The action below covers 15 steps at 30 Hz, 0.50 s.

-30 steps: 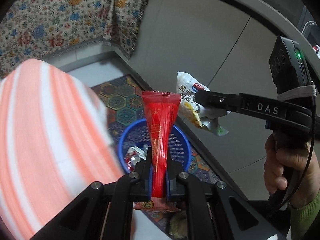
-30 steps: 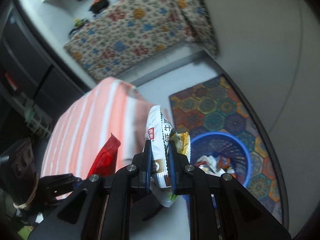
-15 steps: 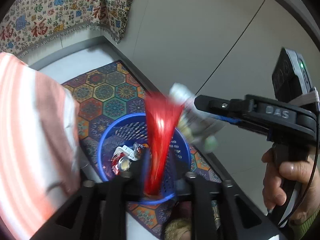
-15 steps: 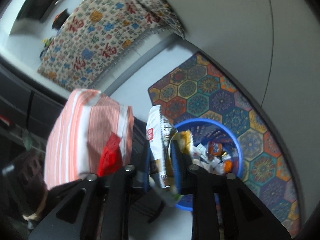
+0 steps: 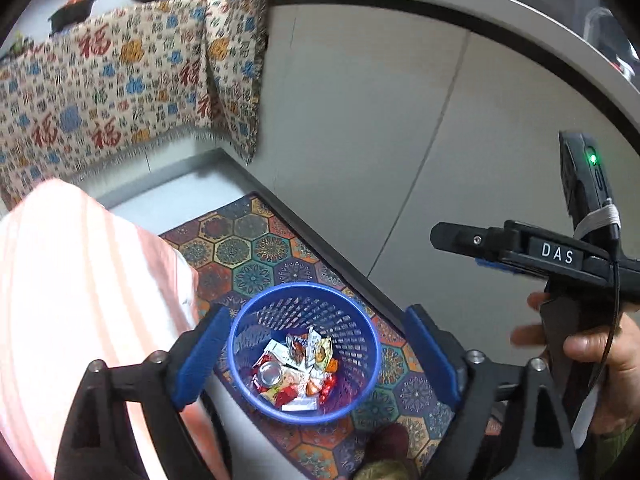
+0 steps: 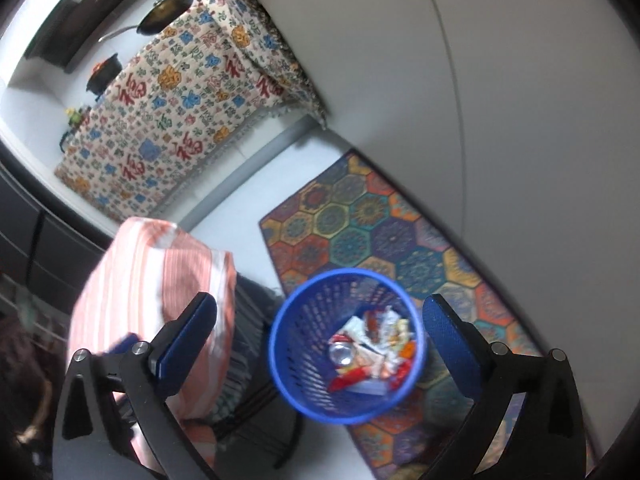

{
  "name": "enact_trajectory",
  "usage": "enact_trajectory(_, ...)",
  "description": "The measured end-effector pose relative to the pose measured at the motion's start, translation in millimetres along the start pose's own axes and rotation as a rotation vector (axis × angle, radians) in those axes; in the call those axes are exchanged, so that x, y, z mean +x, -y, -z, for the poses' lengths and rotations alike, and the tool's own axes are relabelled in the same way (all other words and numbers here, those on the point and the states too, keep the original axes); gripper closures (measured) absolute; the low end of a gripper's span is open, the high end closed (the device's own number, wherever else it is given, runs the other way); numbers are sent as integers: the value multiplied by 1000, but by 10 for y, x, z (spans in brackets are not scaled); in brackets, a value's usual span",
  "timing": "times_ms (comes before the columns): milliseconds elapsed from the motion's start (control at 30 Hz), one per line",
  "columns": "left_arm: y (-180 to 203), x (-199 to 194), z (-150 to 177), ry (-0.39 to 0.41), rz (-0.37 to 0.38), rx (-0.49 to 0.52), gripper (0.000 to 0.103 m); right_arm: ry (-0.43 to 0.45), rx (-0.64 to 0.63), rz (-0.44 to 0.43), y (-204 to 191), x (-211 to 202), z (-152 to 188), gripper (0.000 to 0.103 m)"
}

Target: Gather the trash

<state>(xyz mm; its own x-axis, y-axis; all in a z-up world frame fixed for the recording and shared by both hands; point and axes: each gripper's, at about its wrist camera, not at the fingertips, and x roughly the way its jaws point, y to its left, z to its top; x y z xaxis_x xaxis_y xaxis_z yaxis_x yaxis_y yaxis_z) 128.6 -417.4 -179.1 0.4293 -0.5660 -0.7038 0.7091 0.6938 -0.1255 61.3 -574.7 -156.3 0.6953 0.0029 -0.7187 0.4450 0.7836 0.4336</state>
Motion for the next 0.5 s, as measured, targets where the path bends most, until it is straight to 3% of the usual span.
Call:
enact_trajectory(133, 90, -353, 192, 9, -51, 17, 11, 54, -149, 124, -213, -405, 243, 0)
enact_trajectory(267, 175, -678, 363, 46, -115, 32, 11, 73, -241, 185, -357, -760, 603, 0)
enact_trajectory(367, 141, -862, 414, 55, -113, -14, 11, 107, -246, 176, -381, -969, 785, 0)
enact_trajectory(500, 197, -1045, 437, 62, -265, 12, 11, 125, -196, 95, -376, -1142, 927, 0)
